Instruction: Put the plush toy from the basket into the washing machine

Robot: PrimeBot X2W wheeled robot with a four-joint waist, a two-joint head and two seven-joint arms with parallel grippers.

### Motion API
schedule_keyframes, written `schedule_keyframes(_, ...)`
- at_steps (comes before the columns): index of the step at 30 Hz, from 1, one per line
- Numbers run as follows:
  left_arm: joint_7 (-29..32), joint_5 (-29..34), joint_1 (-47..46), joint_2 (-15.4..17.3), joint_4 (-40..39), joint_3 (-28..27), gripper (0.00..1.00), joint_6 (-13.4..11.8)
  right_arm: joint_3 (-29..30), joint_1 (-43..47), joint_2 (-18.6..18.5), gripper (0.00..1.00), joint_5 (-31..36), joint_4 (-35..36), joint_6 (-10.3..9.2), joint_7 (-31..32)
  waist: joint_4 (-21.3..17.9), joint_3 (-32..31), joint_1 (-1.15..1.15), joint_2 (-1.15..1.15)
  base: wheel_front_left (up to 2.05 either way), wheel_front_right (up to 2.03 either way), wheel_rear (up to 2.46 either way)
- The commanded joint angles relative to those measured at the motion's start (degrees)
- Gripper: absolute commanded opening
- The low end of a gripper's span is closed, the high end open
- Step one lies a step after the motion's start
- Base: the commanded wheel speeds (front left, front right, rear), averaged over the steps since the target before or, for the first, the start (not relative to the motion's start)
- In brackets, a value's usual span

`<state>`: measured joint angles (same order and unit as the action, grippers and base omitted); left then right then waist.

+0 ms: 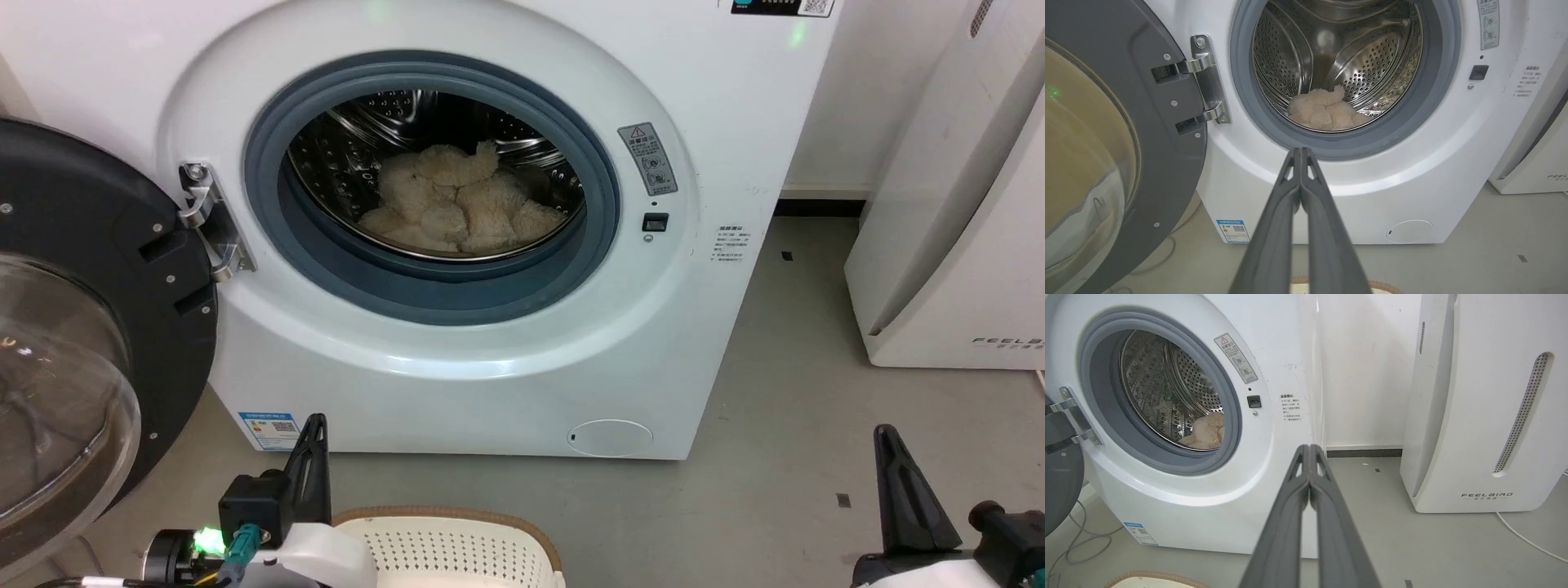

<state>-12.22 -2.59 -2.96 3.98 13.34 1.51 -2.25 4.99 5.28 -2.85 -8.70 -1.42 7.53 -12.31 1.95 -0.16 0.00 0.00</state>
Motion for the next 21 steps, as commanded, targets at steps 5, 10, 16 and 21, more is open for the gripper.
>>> schedule_keyframes(5,0.9,0.5,0.7,-0.2,-1.2,-0.2,0.00,0.4,-0.4,-1.0,0.0,0.00,0.8,0.3,-0.01,0.9,-0.1,0.0,0.00,0.00,0.00,0.00,0.00)
schedule_keyframes(10,1.4,0.6,0.8,-0.3,-1.8,-0.2,0.00,0.5,-0.7,-1.3,0.0,0.00,1.2,0.3,-0.01,1.5,-0.2,0.0,0.00,0.00,0.00,0.00,0.00)
schedule_keyframes(16,2.1,0.8,0.9,-0.3,-2.6,-0.3,0.00,0.6,-0.9,-1.5,0.0,0.00,1.7,0.4,-0.01,2.2,-0.3,0.0,0.00,0.00,0.00,0.00,0.00)
schedule_keyframes(21,2.7,0.9,1.0,-0.4,-3.2,-0.4,0.00,0.7,-1.2,-1.7,0.0,0.00,2.1,0.5,-0.02,2.8,-0.4,0.0,0.00,0.00,0.00,0.00,0.00)
